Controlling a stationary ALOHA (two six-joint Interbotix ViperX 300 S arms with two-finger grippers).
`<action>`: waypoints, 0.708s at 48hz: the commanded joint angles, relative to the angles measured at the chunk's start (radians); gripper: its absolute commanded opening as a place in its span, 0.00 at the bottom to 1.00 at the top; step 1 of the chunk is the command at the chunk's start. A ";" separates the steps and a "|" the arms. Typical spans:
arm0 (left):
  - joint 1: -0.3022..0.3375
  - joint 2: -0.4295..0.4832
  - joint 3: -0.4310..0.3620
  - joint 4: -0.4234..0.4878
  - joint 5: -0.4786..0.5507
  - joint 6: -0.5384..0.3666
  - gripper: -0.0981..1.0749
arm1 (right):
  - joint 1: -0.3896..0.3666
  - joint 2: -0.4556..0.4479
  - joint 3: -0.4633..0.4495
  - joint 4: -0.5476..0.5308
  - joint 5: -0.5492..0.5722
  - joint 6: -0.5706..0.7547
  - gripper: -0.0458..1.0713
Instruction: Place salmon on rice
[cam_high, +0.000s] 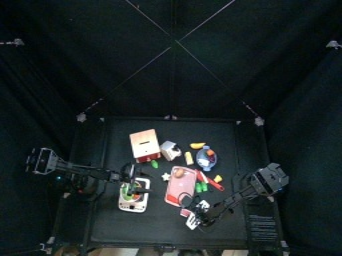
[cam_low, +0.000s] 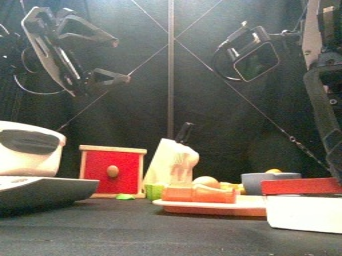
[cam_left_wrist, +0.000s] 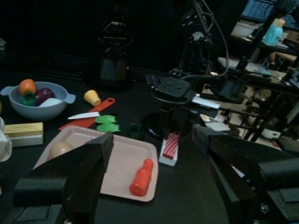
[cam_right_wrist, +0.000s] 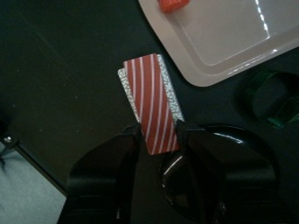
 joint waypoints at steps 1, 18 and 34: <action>0.000 -0.005 -0.011 0.000 -0.006 0.000 0.96 | 0.000 -0.058 -0.032 -0.006 0.028 -0.002 0.73; 0.000 -0.005 -0.009 -0.002 -0.005 0.000 0.96 | -0.003 -0.049 -0.052 -0.041 0.043 0.000 0.69; 0.000 -0.005 -0.008 -0.003 -0.006 0.000 0.96 | -0.005 -0.023 -0.049 -0.046 0.041 0.000 0.44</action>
